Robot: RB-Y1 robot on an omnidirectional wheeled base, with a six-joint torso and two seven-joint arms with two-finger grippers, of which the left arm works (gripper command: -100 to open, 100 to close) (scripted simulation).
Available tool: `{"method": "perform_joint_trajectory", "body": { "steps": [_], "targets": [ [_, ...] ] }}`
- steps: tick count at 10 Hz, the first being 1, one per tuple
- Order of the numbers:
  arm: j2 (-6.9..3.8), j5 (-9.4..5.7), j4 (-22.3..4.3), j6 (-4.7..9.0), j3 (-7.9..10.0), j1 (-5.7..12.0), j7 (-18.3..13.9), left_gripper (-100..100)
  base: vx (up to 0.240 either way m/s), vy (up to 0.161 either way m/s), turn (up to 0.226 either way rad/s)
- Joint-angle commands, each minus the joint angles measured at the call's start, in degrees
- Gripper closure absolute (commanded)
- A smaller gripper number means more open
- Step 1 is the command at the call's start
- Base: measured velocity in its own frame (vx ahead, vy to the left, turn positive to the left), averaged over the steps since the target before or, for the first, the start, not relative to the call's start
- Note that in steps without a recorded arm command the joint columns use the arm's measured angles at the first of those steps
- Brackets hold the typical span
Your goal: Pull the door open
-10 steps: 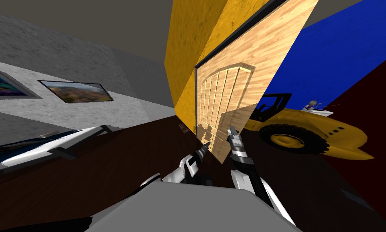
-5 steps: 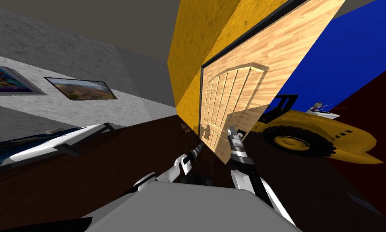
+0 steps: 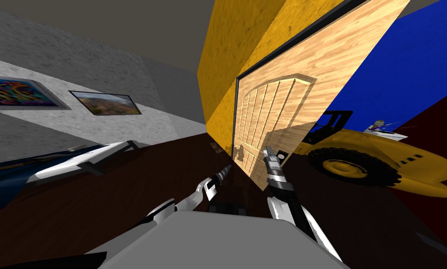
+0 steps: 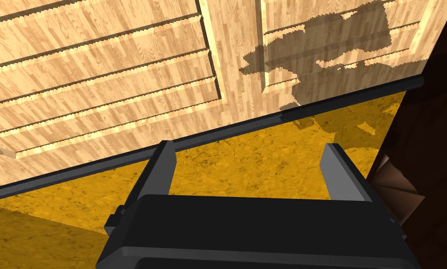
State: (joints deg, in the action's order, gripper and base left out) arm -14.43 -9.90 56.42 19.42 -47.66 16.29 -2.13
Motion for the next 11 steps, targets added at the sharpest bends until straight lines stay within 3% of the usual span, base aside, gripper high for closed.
{"method": "perform_joint_trajectory", "body": {
  "steps": [1, 6, 7, 10, 11],
  "targets": [
    [0.37, -0.18, -1.0, 0.54, 0.12, 0.49, 0.3, -100, 0.016, -0.185, 0.077],
    [4.58, -0.4, -0.5, 0.77, -0.3, 0.77, 0.5, -100, 0.049, -0.188, 0.002],
    [6.23, -0.45, -0.4, 0.83, -0.47, 0.85, 0.6, -100, 0.055, -0.203, -0.051],
    [9.83, -0.53, -0.1, 0.94, -0.84, 1.02, 0.6, -100, 0.033, -0.206, -0.03],
    [10.47, -0.55, 0.0, 0.96, -0.91, 1.05, 0.6, -100, -0.001, -0.215, -0.006]
  ]
}}
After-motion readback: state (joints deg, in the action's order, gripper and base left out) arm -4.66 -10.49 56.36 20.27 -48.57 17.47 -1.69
